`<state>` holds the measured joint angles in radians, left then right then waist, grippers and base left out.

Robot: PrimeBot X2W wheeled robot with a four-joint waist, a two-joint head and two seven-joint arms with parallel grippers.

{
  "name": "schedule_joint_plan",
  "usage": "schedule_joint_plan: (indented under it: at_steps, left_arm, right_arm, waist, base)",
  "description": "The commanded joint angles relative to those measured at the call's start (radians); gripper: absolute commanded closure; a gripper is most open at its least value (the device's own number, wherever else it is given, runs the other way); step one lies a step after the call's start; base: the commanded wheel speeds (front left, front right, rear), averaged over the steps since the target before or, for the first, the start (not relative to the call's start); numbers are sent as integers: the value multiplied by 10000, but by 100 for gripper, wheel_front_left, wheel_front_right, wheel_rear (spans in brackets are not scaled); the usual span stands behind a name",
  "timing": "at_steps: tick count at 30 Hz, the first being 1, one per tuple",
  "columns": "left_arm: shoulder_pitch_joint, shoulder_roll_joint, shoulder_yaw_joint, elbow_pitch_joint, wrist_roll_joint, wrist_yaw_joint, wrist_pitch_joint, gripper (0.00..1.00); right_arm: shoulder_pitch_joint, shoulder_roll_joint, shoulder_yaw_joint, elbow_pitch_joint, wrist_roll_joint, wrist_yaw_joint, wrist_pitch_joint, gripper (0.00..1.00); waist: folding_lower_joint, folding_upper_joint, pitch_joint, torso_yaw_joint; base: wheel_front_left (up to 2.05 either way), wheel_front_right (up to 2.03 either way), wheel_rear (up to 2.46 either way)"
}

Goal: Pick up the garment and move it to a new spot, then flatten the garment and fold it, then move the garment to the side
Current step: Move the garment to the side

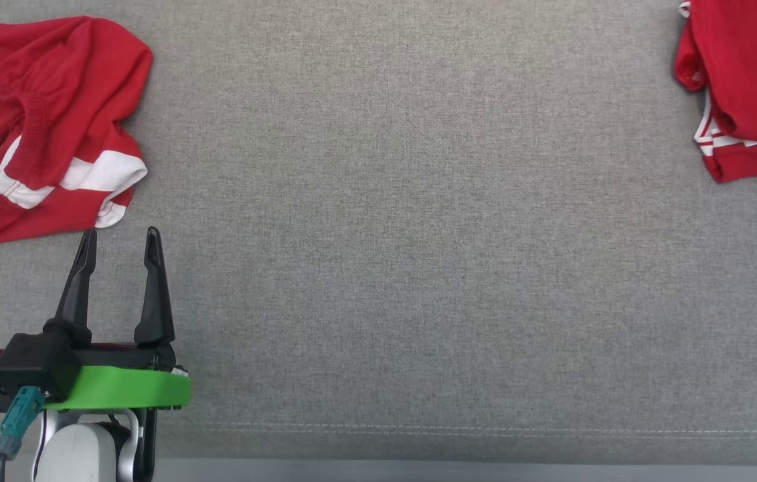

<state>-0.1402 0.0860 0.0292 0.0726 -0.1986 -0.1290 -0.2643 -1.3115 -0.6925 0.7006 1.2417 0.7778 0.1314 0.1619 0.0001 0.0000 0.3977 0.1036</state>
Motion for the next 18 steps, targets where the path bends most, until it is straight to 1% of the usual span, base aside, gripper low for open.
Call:
schedule_joint_plan:
  at_steps: [1, 6, 15, 16, 17, 18]
  left_arm:
    - [-105, 82, 44, -26, 17, -23, 2, 0]
    - [-37, 41, 132, -93, 58, -23, 2, 0]
    - [-114, -13, 177, -53, 74, -24, 2, 0]
    - [-112, -18, 184, -47, 78, -24, 2, 0]
    - [-96, -22, 193, -52, 89, -24, 2, 0]
    - [-83, -27, 203, -59, 99, -22, 2, 0]
  right_arm:
    - [-140, -80, 54, 52, -94, -15, 50, 100]
    - [-365, -214, 95, 165, -230, -15, 128, 100]
    - [-215, -166, 92, 372, -374, -15, 171, 100]
    - [-208, -177, 96, 394, -435, -15, 176, 95]
    - [-223, -211, 125, 413, -516, -15, 112, 53]
    - [-235, -220, 131, 430, -568, -15, 89, 0]
  waist:
    - [-1, 0, 20, 11]
    - [-1, 0, 93, 34]
    - [-1, 0, 175, 106]
    - [-1, 0, 170, 108]
    - [-1, 0, 164, 109]
    - [-1, 0, 159, 108]
  base:
    - [0, 0, 0]
    - [0, 0, 0]
    - [0, 0, 0]
    - [0, 0, 0]
    - [0, 0, 0]
    - [0, 0, 0]
